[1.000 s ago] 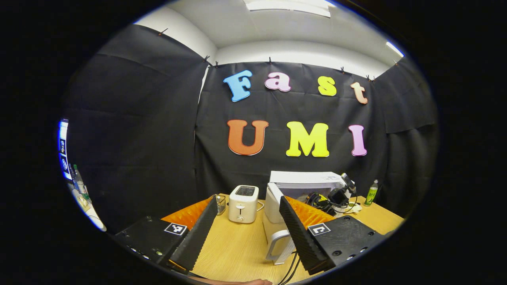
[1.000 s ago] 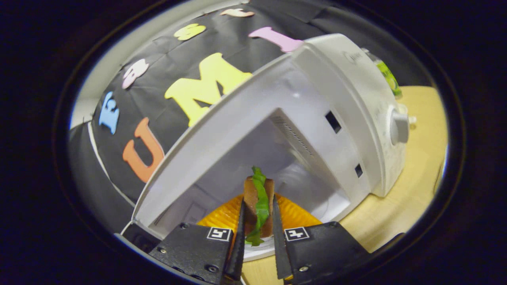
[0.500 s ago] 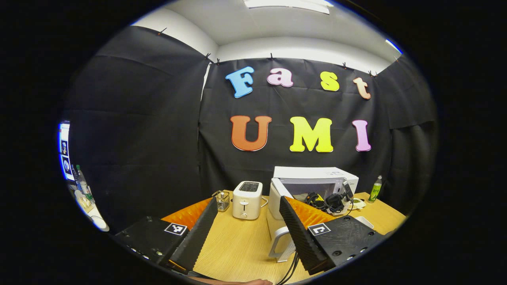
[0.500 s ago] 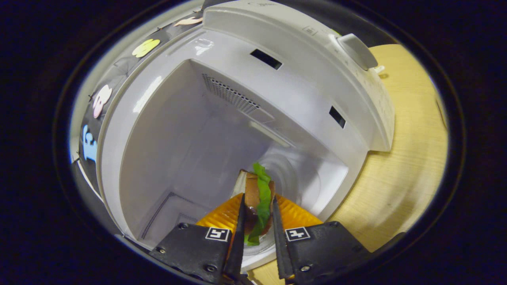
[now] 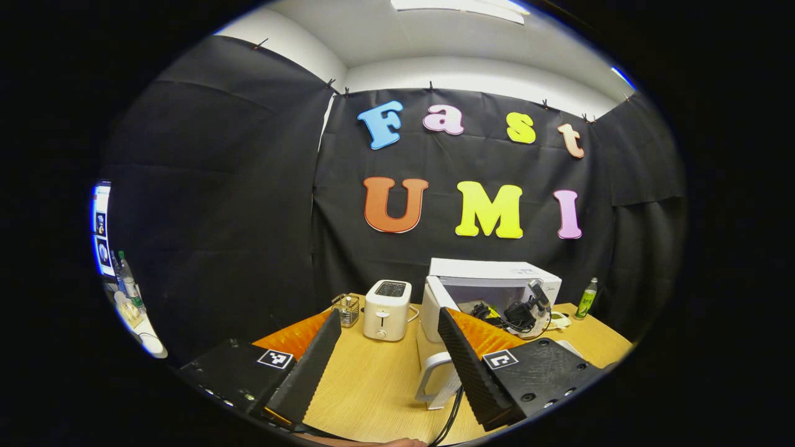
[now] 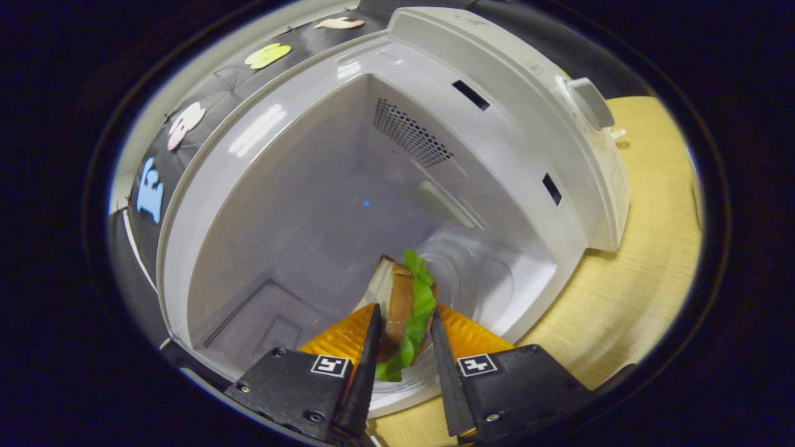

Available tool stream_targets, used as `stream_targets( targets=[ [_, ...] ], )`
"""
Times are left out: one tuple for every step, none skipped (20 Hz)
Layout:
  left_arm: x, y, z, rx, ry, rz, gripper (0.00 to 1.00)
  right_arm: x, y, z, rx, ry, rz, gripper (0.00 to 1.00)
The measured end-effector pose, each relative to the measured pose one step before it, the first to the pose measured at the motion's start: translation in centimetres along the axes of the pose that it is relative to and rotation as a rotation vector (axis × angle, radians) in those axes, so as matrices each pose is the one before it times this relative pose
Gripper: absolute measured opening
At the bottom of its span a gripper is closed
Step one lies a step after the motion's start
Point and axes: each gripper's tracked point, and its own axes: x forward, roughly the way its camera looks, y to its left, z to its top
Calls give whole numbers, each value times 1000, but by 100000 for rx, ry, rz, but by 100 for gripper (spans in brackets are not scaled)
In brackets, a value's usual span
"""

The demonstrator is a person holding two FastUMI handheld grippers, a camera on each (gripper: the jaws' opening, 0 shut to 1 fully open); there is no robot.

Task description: Open the microwave oven with the left hand, put the food in, and close the microwave oven.

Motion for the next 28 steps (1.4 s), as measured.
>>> stream_targets(
  targets=[
    [-61, 126, -70, 946, -242, 366, 95, -309, -3, 237, -6281, -657, -2901, 50],
    [5, 66, -116, 909, 65, 206, 95, -106, -134, 157, -6234, 30, -2031, 57],
    [0, 57, -173, 1678, 678, 111, 95, 236, -141, -414, -8000, 2409, -1532, 81],
    [-28, 487, -203, 2127, 239, 1588, 95, -19, -95, -447, -8702, 2889, -821, 78],
    [176, 813, 250, 1331, -894, 2681, 95, -303, 61, -148, -6780, 1654, -112, 92],
    [28, 397, -50, 500, -185, 1246, 95, -350, 270, 454, -3829, -292, 1803, 99],
    [8, 91, -255, -625, 658, -150, 95, -393, 168, 199, -3238, 130, 1415, 93],
    [114, 92, -479, -1166, 1414, -63, 95, -561, -399, 410, -3378, -341, -242, 98],
    [124, 189, -412, -887, 1326, 184, 95, -710, -679, 603, -4289, -1252, -1228, 98],
    [61, 405, -241, -427, 923, 832, 95, -591, -714, 715, -4585, -2320, -899, 98],
    [62, 388, -144, 180, 299, 898, 95, -682, -291, 705, -3612, -1886, 1191, 98],
    [41, 255, -27, 331, -212, 334, 95, -697, -230, 539, -2546, -1277, 829, 98],
    [103, 120, -17, 388, -632, -263, 95, -846, -222, 586, -1522, -684, 536, 98],
    [188, -76, -102, 176, -126, -625, 95, -833, -193, 504, -1712, -319, 1113, 98],
    [93, 27, -399, 235, 599, -531, 95, -957, -253, 680, -1518, -567, 981, 98],
    [303, 171, -349, 422, 229, 261, 95, -1032, -223, 713, -2272, -1347, 1423, 98],
    [219, 466, -210, 630, 202, 849, 95, -988, -219, 531, -2728, -1419, 1491, 92],
    [348, 473, -276, 1244, 45, 1450, 95, -1053, -498, 572, -2348, -1396, 275, 98],
    [203, 334, -33, 1245, -770, 858, 95, -1125, -390, 598, -2409, -1513, 832, 92],
    [297, 91, 131, 1269, -857, -14, 83, -997, -704, 698, -1402, -2073, 600, 92],
    [325, 63, -132, 1024, -89, -1290, 95, -916, -468, 511, -1792, -1377, 664, 93],
    [430, 471, 54, -232, -608, -277, 93, -1211, -642, 687, -847, -1767, 287, 92],
    [511, 600, 154, -858, -548, 476, 80, -1453, -505, 814, -859, -1877, 1011, 93],
    [319, 579, 168, -1136, -646, 534, 82, -1375, -595, 951, -792, -2990, 856, 92],
    [280, 505, 168, -991, -242, 238, 78, -1502, -705, 1051, -1622, -2751, 234, 93],
    [102, 466, 73, -708, -181, 466, 76, -1547, -1084, 629, -2372, -2978, -609, 92],
    [194, 736, 64, 125, -304, 1380, 73, -1244, -790, 1254, -1947, -3047, -11, 98],
    [78, 1133, 26, 351, -123, 2975, 54, -1162, -767, 1314, -687, -2973, -209, 98]
  ],
)
